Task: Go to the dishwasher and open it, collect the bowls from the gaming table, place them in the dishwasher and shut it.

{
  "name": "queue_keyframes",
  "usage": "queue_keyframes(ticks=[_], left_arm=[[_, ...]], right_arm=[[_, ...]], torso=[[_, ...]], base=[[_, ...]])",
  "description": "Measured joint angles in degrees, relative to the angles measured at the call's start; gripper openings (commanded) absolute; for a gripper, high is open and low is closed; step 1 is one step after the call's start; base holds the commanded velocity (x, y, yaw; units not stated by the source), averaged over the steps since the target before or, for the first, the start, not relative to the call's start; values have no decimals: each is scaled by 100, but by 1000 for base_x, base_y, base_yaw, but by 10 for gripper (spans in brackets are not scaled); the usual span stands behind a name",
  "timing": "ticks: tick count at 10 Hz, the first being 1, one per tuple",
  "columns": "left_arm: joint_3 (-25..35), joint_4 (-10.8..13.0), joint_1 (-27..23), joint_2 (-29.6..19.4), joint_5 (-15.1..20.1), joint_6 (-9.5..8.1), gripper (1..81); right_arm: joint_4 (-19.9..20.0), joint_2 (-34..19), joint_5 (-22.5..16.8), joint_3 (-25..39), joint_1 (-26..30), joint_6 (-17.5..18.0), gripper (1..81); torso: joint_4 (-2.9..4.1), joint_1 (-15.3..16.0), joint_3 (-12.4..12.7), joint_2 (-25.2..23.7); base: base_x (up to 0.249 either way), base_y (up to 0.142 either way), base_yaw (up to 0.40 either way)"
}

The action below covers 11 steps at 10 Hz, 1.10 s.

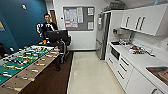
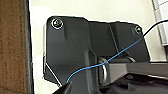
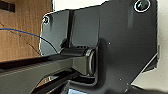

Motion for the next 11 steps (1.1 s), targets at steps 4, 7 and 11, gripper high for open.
queue_keyframes(ticks=[4, 7, 11], left_arm=[[-13, 0, 11, -22, 0, 5, 811], [-267, 0, 13, -26, -6, 24, 811], [-350, 0, 41, -74, -5, 24, 811]], right_arm=[[0, 15, -2, 0, -2, 0, 811], [0, 13, -5, -2, -2, 0, 811], [0, 13, 15, -107, -29, 0, 811]], torso=[[0, 0, 0, 0], [0, 0, 0, 0], [0, 0, 0, 0]], base=[[0, 0, 347], [0, 0, 347], [0, 0, 348]])
